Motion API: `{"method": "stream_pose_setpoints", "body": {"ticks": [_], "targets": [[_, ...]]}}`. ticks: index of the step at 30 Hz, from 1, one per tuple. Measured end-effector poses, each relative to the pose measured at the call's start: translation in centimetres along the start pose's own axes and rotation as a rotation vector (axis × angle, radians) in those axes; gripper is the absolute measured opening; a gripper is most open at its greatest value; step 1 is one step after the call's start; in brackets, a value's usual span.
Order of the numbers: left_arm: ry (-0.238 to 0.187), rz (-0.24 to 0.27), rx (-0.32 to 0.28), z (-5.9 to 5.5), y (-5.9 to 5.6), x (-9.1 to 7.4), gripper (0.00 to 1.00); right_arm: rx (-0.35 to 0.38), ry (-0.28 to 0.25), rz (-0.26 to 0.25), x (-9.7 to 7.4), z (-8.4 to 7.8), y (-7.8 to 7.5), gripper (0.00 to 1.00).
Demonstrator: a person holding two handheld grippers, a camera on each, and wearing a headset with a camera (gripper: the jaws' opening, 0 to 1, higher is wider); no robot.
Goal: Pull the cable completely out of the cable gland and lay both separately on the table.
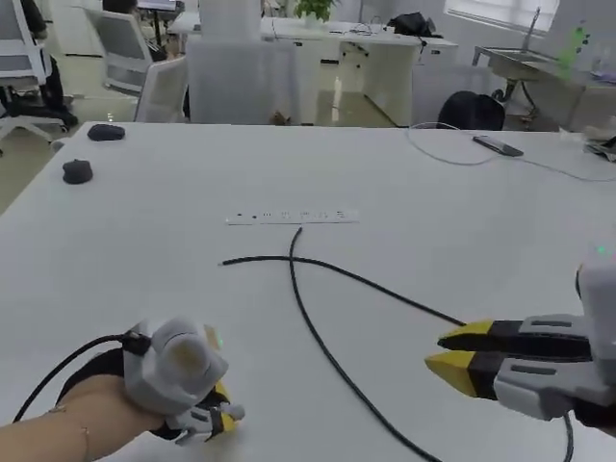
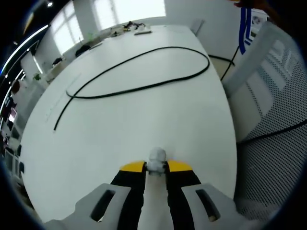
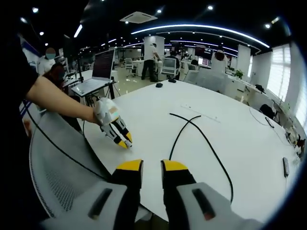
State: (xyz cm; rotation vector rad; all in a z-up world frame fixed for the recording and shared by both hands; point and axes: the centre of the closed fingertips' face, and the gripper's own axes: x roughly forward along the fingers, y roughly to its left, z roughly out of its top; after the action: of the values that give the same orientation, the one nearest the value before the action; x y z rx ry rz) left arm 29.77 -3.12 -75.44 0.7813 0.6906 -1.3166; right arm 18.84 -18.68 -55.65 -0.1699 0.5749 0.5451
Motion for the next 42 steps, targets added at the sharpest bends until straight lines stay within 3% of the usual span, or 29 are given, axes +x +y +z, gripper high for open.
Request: {"method": "stream_pose_setpoints", "body": {"ticks": [6, 11, 14, 17, 21, 22, 24, 26, 31, 34, 36, 42], "targets": [[-0.010, -0.014, -0.014, 0.1, -0.2, -0.1, 0.31, 0.004, -0.004, -0.024, -0.5, 0.4, -0.4, 0.15], [-0.043, -0.009, -0.029, 0.8, -0.4, -2.7, 0.32, 0.002, 0.014, -0.005, 0.2, 0.4, 0.0, 0.15], [-0.089, 0.046, -0.073, 1.7, 0.0, -6.0, 0.33, -0.001, 0.035, 0.026, 0.9, 0.1, 0.6, 0.16], [-0.115, 0.073, -0.100, 2.0, -0.3, -9.3, 0.33, 0.002, 0.053, 0.068, 1.7, 0.0, 1.5, 0.18], [-0.182, 0.113, -0.188, 2.3, -0.8, -14.3, 0.33, 0.006, 0.074, 0.112, 2.6, -0.3, 2.6, 0.19], [-0.186, 0.118, -0.191, 2.2, -0.9, -14.8, 0.33, 0.006, 0.080, 0.119, 2.7, -0.4, 2.8, 0.20], [-0.207, 0.143, -0.226, 1.7, -1.4, -17.5, 0.32, 0.004, 0.095, 0.138, 3.0, -0.7, 3.4, 0.21], [-0.225, 0.170, -0.255, 1.4, -1.8, -19.0, 0.32, 0.006, 0.111, 0.152, 3.1, -1.1, 3.7, 0.22], [-0.256, 0.294, -0.371, -1.1, -2.1, -22.4, 0.31, 0.033, 0.139, 0.169, 3.0, -2.1, 4.3, 0.25], [-0.284, 0.331, -0.448, -2.0, -2.5, -23.4, 0.32, 0.047, 0.157, 0.167, 2.6, -2.8, 4.6, 0.27], [-0.279, 0.357, -0.497, -2.9, -2.8, -23.7, 0.32, 0.061, 0.167, 0.163, 2.3, -3.2, 4.6, 0.28], [-0.318, 0.396, -0.626, -3.8, -3.7, -24.4, 0.36, 0.130, 0.181, 0.152, 1.7, -4.3, 5.4, 0.33]]}}
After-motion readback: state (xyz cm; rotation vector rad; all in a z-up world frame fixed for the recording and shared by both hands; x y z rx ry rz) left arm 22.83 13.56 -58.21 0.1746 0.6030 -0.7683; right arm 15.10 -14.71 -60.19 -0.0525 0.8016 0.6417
